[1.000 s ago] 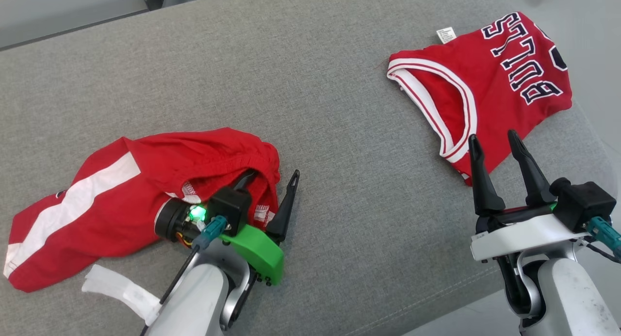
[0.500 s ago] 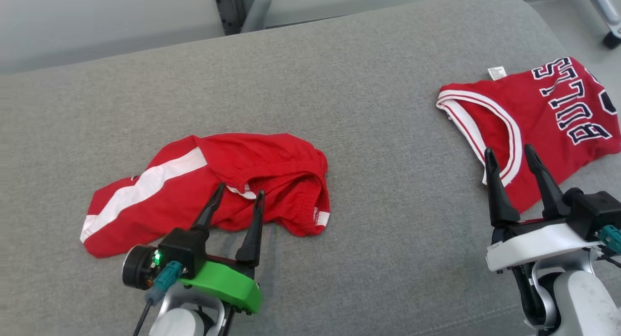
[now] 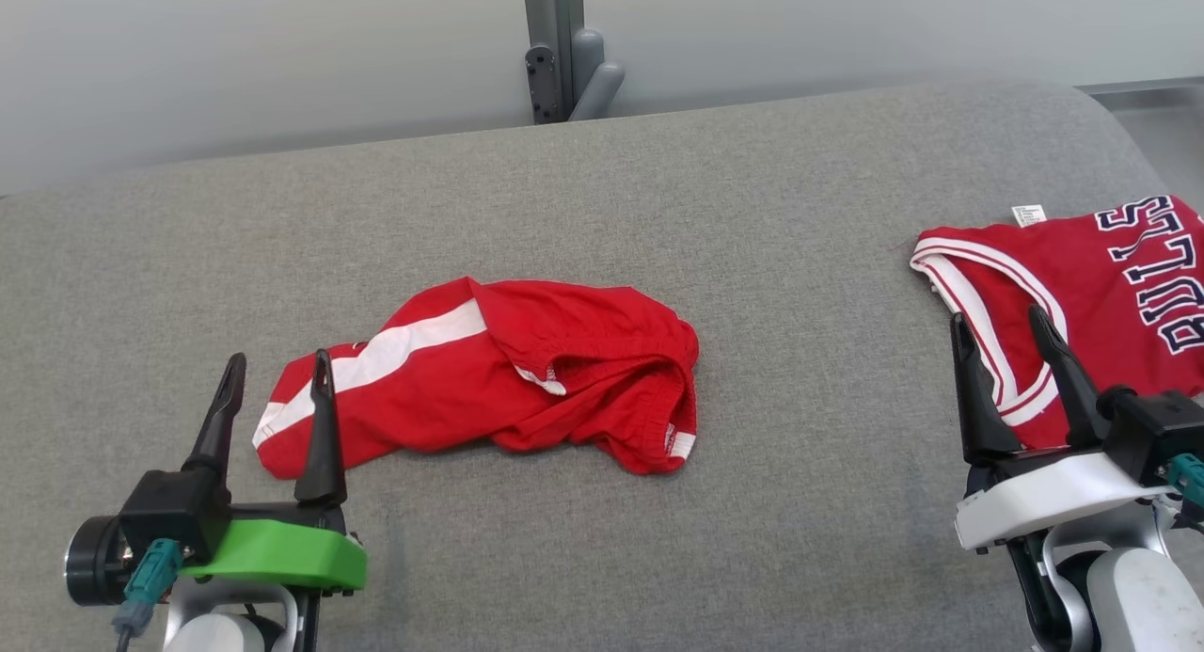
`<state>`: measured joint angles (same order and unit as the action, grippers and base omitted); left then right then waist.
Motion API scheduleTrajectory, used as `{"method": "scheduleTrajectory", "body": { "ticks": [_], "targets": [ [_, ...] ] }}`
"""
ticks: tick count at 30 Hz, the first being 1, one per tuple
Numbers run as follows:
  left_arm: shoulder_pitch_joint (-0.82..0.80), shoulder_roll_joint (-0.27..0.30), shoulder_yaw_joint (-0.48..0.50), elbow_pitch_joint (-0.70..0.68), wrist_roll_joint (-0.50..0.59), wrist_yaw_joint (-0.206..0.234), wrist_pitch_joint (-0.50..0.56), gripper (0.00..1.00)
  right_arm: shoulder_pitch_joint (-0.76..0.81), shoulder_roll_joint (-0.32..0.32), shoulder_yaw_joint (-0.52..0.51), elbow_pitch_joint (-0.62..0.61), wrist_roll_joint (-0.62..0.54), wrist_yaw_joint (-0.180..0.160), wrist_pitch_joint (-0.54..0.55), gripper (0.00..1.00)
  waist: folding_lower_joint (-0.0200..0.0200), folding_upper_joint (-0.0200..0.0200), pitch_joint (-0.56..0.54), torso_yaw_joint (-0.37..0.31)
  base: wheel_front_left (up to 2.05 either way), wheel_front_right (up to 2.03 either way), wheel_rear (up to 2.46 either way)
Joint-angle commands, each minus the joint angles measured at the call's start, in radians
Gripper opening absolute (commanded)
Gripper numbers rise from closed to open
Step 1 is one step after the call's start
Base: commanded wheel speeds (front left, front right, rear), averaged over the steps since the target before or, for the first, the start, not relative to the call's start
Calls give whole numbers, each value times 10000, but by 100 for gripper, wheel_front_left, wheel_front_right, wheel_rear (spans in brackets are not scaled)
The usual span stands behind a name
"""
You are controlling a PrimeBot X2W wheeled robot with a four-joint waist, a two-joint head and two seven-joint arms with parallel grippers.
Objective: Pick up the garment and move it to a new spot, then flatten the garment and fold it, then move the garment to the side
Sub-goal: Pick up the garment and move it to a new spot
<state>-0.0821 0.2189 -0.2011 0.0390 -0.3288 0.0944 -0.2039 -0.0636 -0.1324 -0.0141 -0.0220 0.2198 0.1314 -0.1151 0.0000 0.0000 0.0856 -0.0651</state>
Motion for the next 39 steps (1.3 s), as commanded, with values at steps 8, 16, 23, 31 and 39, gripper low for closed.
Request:
{"method": "scheduleTrajectory", "body": {
  "ticks": [8,16,23,31,39],
  "targets": [
    [677,437,414,-161,-323,82,46,100,322,-85,290,-12,-156,-15,184,100,0,0,-532,115,0,0,0],
    [1243,564,259,-276,-332,149,251,100,678,-187,397,-83,-154,-15,377,100,0,0,-992,129,0,0,0],
    [1414,648,215,-400,-348,199,381,100,956,-185,330,-197,-104,-15,520,100,0,0,-1149,91,0,0,0],
    [1391,700,163,-435,-406,205,463,100,1054,-112,218,-296,-75,-15,615,100,0,0,-1144,89,0,0,0],
    [1263,708,90,-382,-437,251,515,100,967,-135,214,-322,-75,-15,631,100,0,0,-1108,103,0,0,0]
  ]
}}
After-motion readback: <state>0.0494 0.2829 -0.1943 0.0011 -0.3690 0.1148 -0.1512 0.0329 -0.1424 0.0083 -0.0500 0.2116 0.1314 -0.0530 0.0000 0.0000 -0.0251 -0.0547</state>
